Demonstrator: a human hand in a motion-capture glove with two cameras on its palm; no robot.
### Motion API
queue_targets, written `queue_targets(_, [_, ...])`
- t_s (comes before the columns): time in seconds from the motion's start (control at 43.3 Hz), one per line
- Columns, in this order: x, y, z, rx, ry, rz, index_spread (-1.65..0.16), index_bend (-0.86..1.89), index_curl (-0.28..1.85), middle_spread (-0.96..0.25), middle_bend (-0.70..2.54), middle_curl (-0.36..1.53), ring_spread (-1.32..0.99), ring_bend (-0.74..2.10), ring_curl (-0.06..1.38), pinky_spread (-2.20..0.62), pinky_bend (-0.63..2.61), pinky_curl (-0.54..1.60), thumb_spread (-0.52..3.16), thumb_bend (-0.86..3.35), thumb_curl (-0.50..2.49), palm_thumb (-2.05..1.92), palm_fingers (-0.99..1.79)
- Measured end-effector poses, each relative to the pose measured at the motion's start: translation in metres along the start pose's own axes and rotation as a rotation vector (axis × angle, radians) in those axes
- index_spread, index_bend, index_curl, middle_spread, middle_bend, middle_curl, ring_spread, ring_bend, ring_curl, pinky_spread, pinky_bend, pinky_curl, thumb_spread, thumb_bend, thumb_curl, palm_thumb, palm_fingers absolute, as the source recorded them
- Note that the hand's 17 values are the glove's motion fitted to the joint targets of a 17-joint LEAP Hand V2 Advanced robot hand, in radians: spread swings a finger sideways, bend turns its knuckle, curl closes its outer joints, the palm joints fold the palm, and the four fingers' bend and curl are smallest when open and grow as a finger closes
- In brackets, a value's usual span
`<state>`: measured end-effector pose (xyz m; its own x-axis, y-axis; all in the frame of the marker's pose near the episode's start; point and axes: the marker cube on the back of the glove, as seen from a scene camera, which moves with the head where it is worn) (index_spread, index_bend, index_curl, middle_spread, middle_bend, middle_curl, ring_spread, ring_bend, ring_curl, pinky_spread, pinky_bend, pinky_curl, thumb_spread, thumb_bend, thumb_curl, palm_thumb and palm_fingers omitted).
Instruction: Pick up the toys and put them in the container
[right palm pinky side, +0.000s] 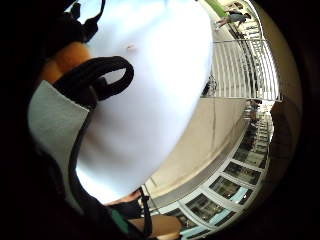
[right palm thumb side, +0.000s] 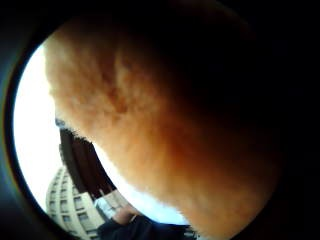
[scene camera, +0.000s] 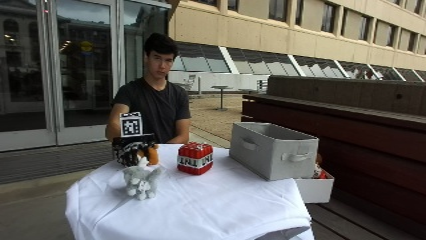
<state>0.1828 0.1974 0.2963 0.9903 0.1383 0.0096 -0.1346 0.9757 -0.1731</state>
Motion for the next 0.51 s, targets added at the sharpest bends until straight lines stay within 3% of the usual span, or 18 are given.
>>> queue_targets(0.116, [-0.012,-0.002,-0.008,0.066,0.078,0.004,-0.3,0.36,0.34,-0.18,0.23,0.32,-0.42,0.7,0.4,-0.43,0.86,0.37,0.95,0.36,0.37,0.72,1.14])
queue_targets(0.139, [-0.014,-0.002,-0.01,0.053,0.088,-0.003,-0.29,0.35,0.35,-0.19,0.21,0.31,-0.42,0.68,0.4,-0.44,0.88,0.38,0.94,0.34,0.38,0.7,1.08])
queue_targets(0.254, [-0.02,0.005,-0.025,-0.065,0.114,-0.034,-0.28,0.43,0.41,-0.27,0.41,0.39,-0.45,0.87,0.47,-0.51,0.72,0.35,0.75,0.43,0.46,0.89,1.32])
queue_targets(0.347, [-0.02,-0.002,-0.047,0.008,0.11,-0.069,-0.27,0.46,0.45,-0.3,0.5,0.43,-0.46,0.93,0.49,-0.54,0.7,0.34,0.58,0.42,0.49,0.91,1.3])
queue_targets(0.508, [-0.037,-0.014,-0.145,0.027,0.061,0.054,-0.29,0.37,0.47,-0.34,0.51,0.45,-0.46,0.91,0.49,-0.5,0.81,0.37,0.51,0.24,0.5,0.74,1.1])
